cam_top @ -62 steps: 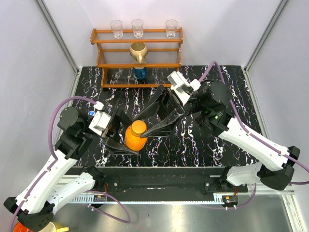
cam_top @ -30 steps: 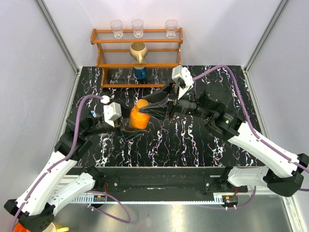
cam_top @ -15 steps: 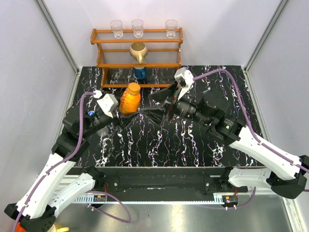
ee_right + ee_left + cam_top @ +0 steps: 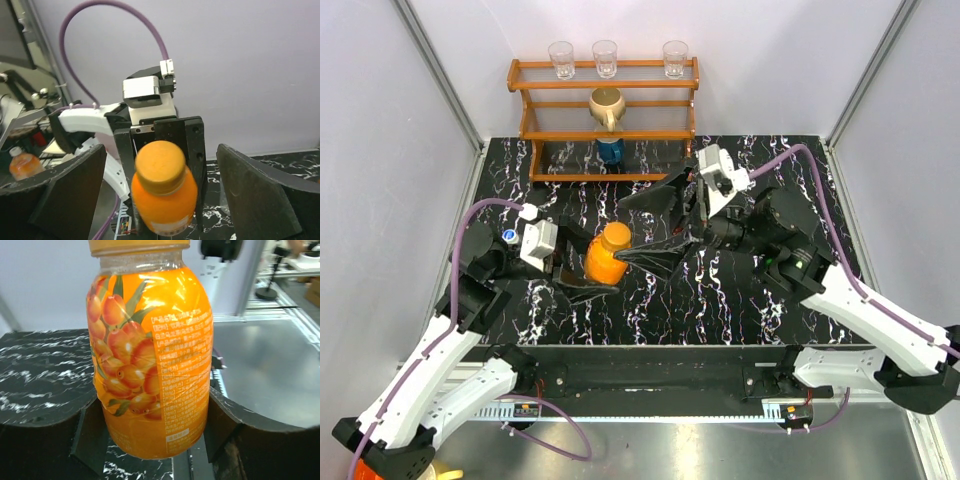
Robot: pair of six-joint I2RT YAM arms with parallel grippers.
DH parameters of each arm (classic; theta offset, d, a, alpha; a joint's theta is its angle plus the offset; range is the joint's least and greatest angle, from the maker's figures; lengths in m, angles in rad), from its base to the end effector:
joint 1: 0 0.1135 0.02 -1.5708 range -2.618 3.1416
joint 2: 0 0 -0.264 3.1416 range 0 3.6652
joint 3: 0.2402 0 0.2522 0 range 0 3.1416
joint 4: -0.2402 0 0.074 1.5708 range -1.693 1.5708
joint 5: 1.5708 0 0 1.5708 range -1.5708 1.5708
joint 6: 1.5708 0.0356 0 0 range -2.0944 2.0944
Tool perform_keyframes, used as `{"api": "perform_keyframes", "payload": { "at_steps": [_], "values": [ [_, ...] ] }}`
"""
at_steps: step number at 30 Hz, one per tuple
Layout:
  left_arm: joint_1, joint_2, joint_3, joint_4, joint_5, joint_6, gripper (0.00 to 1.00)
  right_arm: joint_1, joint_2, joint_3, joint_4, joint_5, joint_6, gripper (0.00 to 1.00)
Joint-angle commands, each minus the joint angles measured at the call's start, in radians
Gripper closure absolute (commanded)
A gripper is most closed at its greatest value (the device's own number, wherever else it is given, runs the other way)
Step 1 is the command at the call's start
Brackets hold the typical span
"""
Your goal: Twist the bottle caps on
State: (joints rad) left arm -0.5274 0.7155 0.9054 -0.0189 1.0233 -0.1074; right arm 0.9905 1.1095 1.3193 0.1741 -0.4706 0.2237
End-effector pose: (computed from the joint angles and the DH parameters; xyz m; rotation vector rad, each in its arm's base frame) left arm 0.1067 -0.0973 0.4076 1.1514 1.1225 -1.2095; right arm 0.1113 0.1992 0.4992 -0.8916 1.0066 1.3211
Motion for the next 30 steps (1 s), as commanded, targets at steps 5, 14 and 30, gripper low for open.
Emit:
{"api": "perform_keyframes", "payload": {
  "at_steps": [5,14,30],
  "values": [
    [-0.01,0.015,0.033,0.149,0.236,-0.095,0.9,-0.009,0.075,0.063,0.096,-0.217,0.023,0.0],
    [-0.01,0.018,0.035,0.155,0.134,-0.089,0.91,-0.009,0.101,0.041,0.157,-0.28,0.059,0.12],
    [-0.005,0.009,0.033,0.129,-0.029,-0.095,0.78,-0.009,0.099,0.05,0.087,-0.159,-0.006,0.63]
  ]
}}
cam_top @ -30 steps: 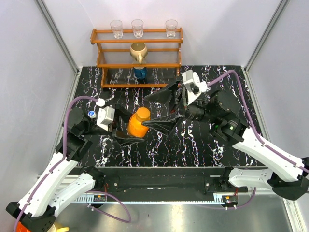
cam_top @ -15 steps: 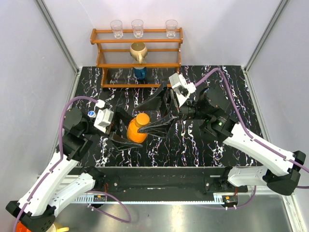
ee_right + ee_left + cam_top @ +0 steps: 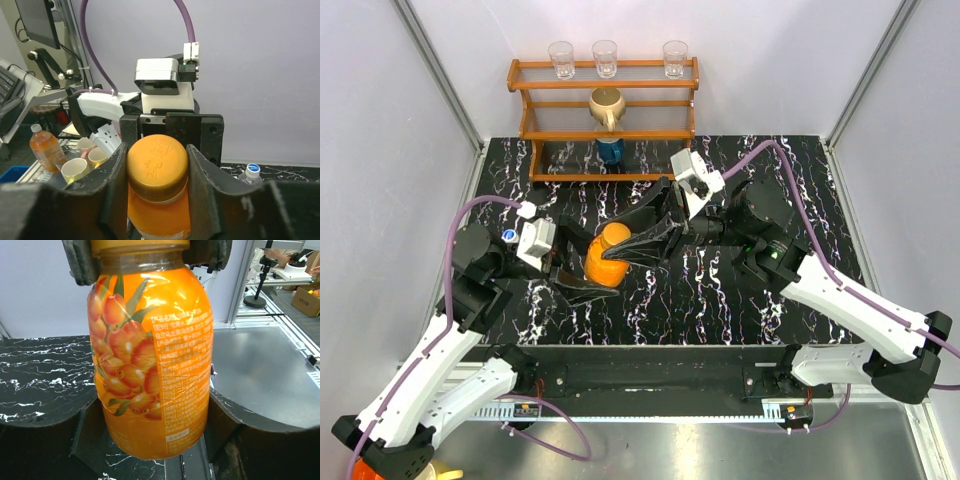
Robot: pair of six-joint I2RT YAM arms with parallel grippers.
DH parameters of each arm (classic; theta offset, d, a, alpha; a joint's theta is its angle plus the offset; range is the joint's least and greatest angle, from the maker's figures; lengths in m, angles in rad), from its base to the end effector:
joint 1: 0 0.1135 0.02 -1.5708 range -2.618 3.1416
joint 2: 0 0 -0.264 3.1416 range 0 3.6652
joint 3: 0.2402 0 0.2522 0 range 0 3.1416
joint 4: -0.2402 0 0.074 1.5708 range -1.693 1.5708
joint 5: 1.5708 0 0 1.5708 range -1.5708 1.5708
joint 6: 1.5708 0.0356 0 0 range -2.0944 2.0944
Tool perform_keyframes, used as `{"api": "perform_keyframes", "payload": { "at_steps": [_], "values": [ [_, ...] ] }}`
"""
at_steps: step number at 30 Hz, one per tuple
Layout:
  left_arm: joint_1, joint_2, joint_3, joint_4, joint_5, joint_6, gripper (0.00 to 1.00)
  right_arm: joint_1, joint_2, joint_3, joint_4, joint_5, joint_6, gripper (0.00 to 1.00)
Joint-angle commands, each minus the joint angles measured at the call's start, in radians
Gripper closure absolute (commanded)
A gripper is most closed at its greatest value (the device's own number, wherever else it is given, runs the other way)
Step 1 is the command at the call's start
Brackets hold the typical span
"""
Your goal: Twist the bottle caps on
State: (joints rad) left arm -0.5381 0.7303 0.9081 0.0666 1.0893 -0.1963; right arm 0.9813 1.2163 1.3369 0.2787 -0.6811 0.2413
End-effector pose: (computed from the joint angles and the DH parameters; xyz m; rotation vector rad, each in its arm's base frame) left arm 0.1054 -0.0997 0.4139 1.1821 1.0801 -1.2969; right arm 0.1248 0.2269 0.4896 -1.0660 0.9167 1.4327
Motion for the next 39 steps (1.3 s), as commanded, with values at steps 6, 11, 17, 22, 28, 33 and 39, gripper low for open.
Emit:
{"api": "perform_keyframes", "payload": {
  "at_steps": [6,11,17,22,28,33,39],
  "values": [
    [0.009,-0.028,0.103,-0.195,-0.195,0.144,0.01,0.0,-0.006,0.057,-0.131,0.173,-0.123,0.79],
    [0.009,-0.031,0.214,-0.518,-0.419,0.314,0.01,-0.015,0.025,0.055,-0.243,0.273,-0.217,0.84],
    [0.009,0.03,0.376,-0.805,-0.62,0.385,0.01,-0.032,0.083,-0.079,-0.179,0.387,-0.235,0.83],
    [0.01,0.037,0.41,-0.878,-0.829,0.338,0.01,-0.033,0.236,-0.143,-0.002,0.396,-0.212,0.82],
    [0.017,-0.078,0.286,-0.846,-1.048,0.25,0.01,-0.033,0.461,-0.162,0.242,0.443,-0.178,0.84],
    [0.018,-0.1,0.239,-0.847,-1.111,0.233,0.01,-0.03,0.632,-0.09,0.351,0.454,-0.155,0.85],
    [0.021,-0.069,0.216,-0.847,-1.114,0.207,0.01,0.002,0.775,-0.054,0.508,0.53,-0.195,0.84]
  ]
}}
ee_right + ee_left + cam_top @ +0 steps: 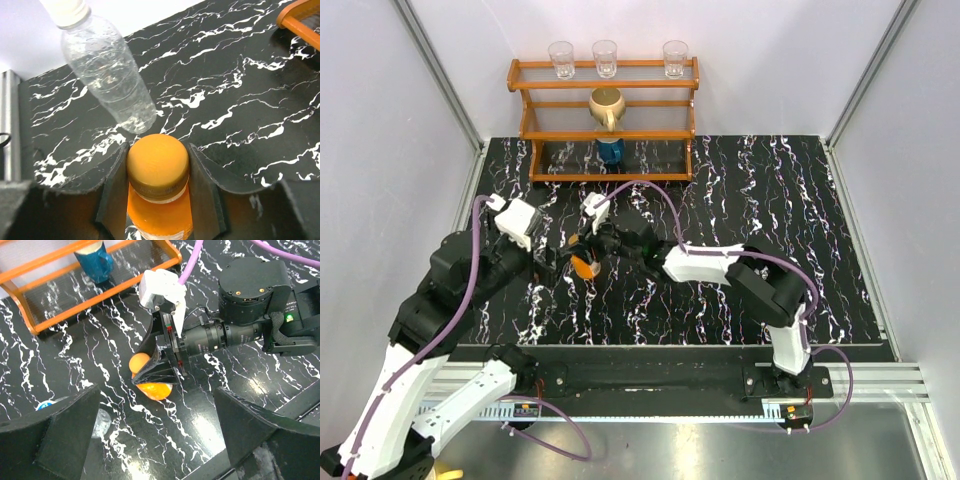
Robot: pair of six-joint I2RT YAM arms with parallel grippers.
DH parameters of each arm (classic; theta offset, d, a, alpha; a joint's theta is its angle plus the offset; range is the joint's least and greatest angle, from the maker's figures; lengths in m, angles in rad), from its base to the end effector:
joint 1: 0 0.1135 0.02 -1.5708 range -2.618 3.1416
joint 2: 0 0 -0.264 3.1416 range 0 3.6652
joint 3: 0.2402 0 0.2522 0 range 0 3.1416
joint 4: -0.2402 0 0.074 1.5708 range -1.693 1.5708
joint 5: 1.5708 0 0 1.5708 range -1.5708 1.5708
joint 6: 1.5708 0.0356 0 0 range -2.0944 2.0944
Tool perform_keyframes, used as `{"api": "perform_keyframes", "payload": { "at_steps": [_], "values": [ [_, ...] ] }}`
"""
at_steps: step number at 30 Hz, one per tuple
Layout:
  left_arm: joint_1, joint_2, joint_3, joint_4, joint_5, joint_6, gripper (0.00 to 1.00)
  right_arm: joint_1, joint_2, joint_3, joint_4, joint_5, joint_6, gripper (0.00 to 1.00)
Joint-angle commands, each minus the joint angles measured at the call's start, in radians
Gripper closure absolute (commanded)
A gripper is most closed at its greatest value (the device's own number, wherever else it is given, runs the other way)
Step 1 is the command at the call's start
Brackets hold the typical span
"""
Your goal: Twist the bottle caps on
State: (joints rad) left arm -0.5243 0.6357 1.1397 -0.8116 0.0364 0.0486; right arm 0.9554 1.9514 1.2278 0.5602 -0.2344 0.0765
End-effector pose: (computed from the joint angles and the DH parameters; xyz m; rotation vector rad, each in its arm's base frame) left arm 0.0838 -0.0499 0.4079 0.5593 1.8096 -0.3599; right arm 0.2522 0.3710 0.2237 -0.9386 1.5692 0.9481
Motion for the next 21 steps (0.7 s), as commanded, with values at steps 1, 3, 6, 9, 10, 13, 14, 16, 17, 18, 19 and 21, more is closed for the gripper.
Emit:
{"api": "perform_keyframes", "payload": {
  "at_steps": [1,3,6,9,10,13,14,16,17,18,19,21],
  "values": [
    [0.007,0.03,-0.017,0.031,-0.059,-0.041,0.01,0.032,0.07,0.058,0.242,0.093,-0.041,0.84],
    [0.009,0.039,-0.018,0.029,-0.066,-0.046,0.01,0.046,0.105,0.052,0.289,0.13,-0.072,0.85],
    [0.01,0.036,-0.018,0.028,-0.064,-0.046,0.01,0.065,0.138,0.03,0.363,0.194,-0.127,0.82],
    [0.012,0.038,-0.017,0.025,-0.058,-0.046,0.01,0.074,0.17,0.024,0.389,0.205,-0.126,0.79],
    [0.014,0.038,-0.018,0.023,-0.056,-0.046,0.01,0.074,0.176,0.024,0.388,0.205,-0.115,0.78],
    [0.015,0.041,-0.017,0.028,-0.052,-0.071,0.01,0.08,0.19,0.004,0.414,0.221,-0.099,0.74],
    [0.015,0.041,-0.015,0.028,-0.05,-0.073,0.01,0.083,0.196,-0.004,0.425,0.228,-0.104,0.69],
    [0.017,0.044,-0.012,0.029,-0.047,-0.079,0.01,0.086,0.201,-0.019,0.434,0.23,-0.109,0.67],
    [0.017,0.044,-0.012,0.032,-0.047,-0.082,0.01,0.088,0.204,-0.024,0.434,0.245,-0.109,0.61],
    [0.018,0.045,-0.014,0.035,-0.049,-0.085,0.01,0.088,0.208,-0.036,0.441,0.259,-0.106,0.55],
    [0.018,0.05,-0.014,0.037,-0.047,-0.088,0.01,0.088,0.208,-0.042,0.446,0.265,-0.104,0.5],
    [0.018,0.056,-0.012,0.04,-0.047,-0.093,0.01,0.088,0.207,-0.057,0.451,0.273,-0.096,0.39]
  ]
}}
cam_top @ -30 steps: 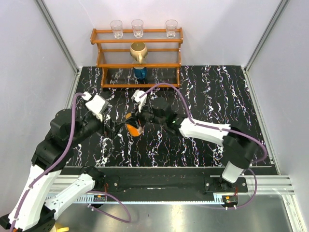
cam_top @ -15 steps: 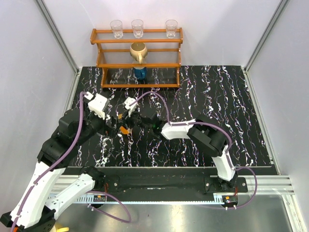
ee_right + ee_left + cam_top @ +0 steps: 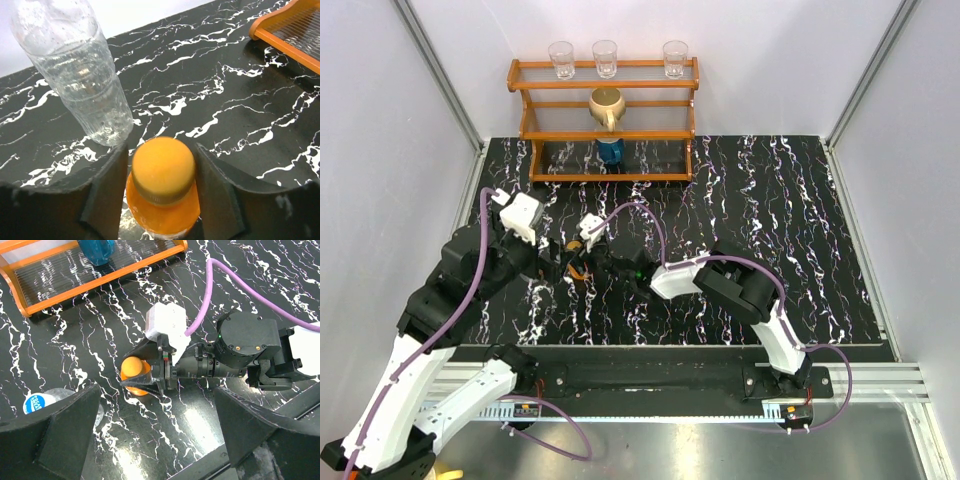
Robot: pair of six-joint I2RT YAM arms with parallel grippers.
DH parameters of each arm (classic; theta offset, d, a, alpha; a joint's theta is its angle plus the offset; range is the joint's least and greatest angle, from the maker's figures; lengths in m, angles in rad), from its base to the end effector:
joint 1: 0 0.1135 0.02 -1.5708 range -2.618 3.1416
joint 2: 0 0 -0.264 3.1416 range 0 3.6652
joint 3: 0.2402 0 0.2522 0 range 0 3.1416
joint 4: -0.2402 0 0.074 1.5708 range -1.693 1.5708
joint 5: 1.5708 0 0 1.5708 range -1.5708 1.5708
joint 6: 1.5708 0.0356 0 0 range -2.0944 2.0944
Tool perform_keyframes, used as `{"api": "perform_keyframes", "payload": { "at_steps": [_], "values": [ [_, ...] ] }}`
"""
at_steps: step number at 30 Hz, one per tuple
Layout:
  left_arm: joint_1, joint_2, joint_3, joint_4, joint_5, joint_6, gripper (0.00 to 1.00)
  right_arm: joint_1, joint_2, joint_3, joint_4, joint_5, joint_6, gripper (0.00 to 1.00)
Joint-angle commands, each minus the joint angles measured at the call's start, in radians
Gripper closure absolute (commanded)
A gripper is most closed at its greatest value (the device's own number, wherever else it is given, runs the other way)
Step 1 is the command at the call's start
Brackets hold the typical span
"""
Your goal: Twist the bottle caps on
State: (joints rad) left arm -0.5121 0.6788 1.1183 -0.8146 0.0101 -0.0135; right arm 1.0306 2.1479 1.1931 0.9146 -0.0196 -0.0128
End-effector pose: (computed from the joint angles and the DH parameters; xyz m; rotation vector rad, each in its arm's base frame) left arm 0.0980 -0.0555 0.3976 0.4908 1.9004 -0.3568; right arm 0.2381 0.3983 0.1651 -0.8463 1.4407 0.7962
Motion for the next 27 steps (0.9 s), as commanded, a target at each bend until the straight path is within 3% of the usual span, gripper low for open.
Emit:
{"api": "perform_keyframes", "payload": {
  "at_steps": [1,5,10,16,22,26,27],
  "values": [
    [0.007,0.015,0.011,0.046,-0.021,-0.032,0.01,0.013,0.007,-0.027,0.098,0.058,-0.006,0.37],
    [0.009,0.022,0.009,0.057,-0.029,-0.039,0.01,0.014,-0.008,-0.039,0.089,0.055,-0.007,0.27],
    [0.011,0.025,0.02,0.061,-0.035,-0.046,0.01,0.022,-0.034,-0.043,0.072,0.066,-0.013,0.01],
    [0.015,0.053,0.038,0.106,-0.052,-0.048,0.01,0.029,-0.184,-0.036,-0.081,0.083,-0.007,0.0],
    [0.024,0.157,0.101,0.209,-0.032,-0.045,0.01,0.028,-0.497,-0.024,-0.555,0.184,0.169,0.0],
    [0.049,0.225,0.147,0.264,-0.036,-0.028,0.01,0.029,-0.708,0.062,-1.131,0.488,0.385,0.0],
    [0.069,0.235,0.153,0.268,-0.035,-0.022,0.01,0.031,-0.749,0.06,-1.195,0.51,0.398,0.0]
  ]
}}
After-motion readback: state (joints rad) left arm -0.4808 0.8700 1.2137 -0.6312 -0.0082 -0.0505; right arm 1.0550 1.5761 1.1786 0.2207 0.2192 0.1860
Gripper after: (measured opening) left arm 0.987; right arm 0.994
